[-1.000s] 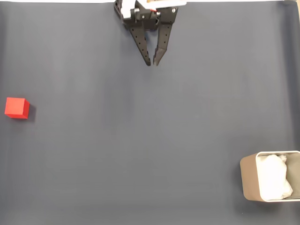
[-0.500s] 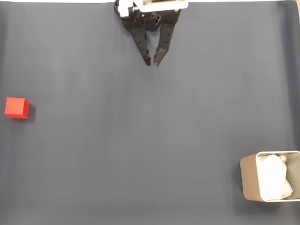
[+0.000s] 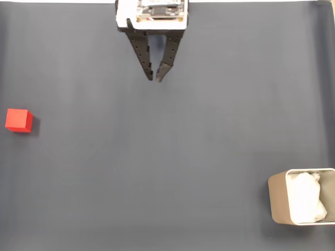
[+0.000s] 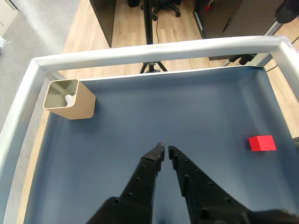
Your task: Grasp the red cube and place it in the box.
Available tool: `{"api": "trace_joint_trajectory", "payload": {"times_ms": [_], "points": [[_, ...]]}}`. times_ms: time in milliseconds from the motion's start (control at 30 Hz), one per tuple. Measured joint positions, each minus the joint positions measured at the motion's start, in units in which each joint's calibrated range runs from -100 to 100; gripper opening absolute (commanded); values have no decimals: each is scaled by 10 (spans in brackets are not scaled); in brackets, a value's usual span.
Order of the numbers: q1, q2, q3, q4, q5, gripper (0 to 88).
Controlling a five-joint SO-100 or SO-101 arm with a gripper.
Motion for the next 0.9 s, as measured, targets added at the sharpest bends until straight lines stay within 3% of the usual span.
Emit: {"api": "trace_joint_trajectory", "payload": {"times_ms": [900], "points": [[160,86,-1,-19,0,0]]}}
